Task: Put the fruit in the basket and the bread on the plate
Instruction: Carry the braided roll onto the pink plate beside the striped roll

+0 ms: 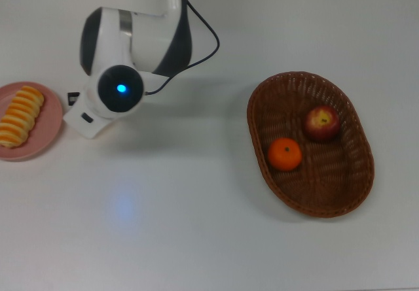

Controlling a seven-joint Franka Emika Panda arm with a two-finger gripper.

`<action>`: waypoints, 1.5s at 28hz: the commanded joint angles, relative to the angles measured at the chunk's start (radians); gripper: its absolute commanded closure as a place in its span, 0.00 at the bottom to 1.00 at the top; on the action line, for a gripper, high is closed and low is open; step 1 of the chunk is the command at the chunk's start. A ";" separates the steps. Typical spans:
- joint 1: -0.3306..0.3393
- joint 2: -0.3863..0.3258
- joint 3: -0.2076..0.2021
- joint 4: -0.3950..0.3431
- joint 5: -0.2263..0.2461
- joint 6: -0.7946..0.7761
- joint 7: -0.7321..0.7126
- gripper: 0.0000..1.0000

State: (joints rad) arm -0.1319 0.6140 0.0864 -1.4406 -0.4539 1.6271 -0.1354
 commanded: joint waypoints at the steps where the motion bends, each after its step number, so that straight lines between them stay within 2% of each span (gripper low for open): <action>1: -0.040 -0.054 -0.004 0.000 0.046 0.020 -0.021 1.00; 3: -0.063 -0.066 -0.004 0.020 0.072 0.025 -0.024 1.00; 4: -0.089 -0.082 -0.004 0.029 0.101 0.036 -0.035 1.00; 8: -0.143 -0.114 -0.007 0.031 0.156 0.068 -0.067 1.00; 9: -0.175 -0.120 -0.007 0.031 0.173 0.097 -0.069 1.00; 16: -0.247 -0.103 -0.008 0.032 0.176 0.253 -0.061 1.00; 21: -0.250 -0.060 -0.010 0.029 0.169 0.322 -0.056 1.00; 27: -0.244 -0.045 -0.008 0.025 0.166 0.347 -0.058 1.00; 28: -0.244 -0.045 -0.008 0.025 0.164 0.347 -0.058 0.94; 29: -0.244 -0.040 -0.008 0.025 0.164 0.347 -0.058 0.81; 30: -0.242 -0.036 -0.010 0.025 0.152 0.347 -0.058 0.21; 31: -0.241 -0.034 -0.011 0.025 0.138 0.347 -0.059 0.00; 35: -0.235 -0.028 -0.010 0.017 0.074 0.349 -0.058 0.00; 39: -0.242 -0.030 -0.008 0.019 0.086 0.349 -0.055 0.00; 42: -0.249 -0.036 -0.008 0.023 0.136 0.349 -0.055 0.00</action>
State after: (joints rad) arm -0.3750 0.5911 0.0829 -1.4005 -0.3561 1.9539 -0.1890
